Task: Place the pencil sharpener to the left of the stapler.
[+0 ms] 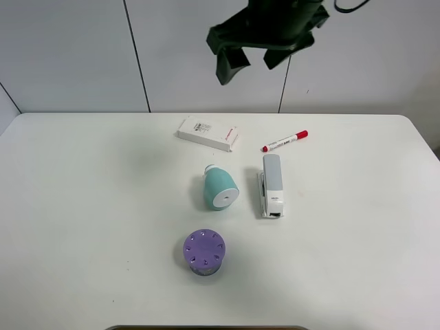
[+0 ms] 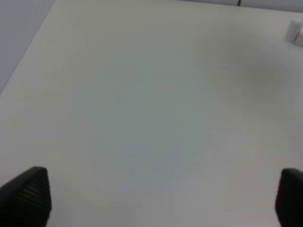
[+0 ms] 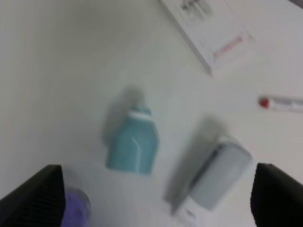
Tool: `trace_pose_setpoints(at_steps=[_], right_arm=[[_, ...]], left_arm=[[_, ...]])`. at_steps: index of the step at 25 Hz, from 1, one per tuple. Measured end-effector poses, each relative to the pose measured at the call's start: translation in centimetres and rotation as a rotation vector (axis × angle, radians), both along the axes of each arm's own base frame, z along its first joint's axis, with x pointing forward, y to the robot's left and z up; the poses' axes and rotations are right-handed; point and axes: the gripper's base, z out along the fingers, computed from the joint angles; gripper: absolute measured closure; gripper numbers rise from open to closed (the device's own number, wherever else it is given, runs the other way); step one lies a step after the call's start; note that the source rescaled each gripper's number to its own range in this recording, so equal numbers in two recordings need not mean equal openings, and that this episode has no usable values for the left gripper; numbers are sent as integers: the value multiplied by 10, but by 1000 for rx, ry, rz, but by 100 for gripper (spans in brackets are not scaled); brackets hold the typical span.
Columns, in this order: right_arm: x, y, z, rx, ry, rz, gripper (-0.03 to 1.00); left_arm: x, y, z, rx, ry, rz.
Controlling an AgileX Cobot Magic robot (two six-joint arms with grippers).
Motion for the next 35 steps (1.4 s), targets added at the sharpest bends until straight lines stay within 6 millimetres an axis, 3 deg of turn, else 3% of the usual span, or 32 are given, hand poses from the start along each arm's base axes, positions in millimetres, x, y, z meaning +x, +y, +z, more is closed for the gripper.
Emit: trace_pose_setpoints(at_steps=[4,12,19,26,35], right_arm=[[-38,-35,3,-41,-8,-43,38],[-119,-98,24,56,-89,-138,38],[-173,-147,27,130,-199,-223,38],[-213,-182,5,155,-259,-274,38],[-253,-221,-40,148,-359,-624,38]], left_arm=[[0,0,0,0,0,0],[0,0,0,0,0,0],[0,0,0,0,0,0],[0,0,0,0,0,0],[0,0,0,0,0,0]])
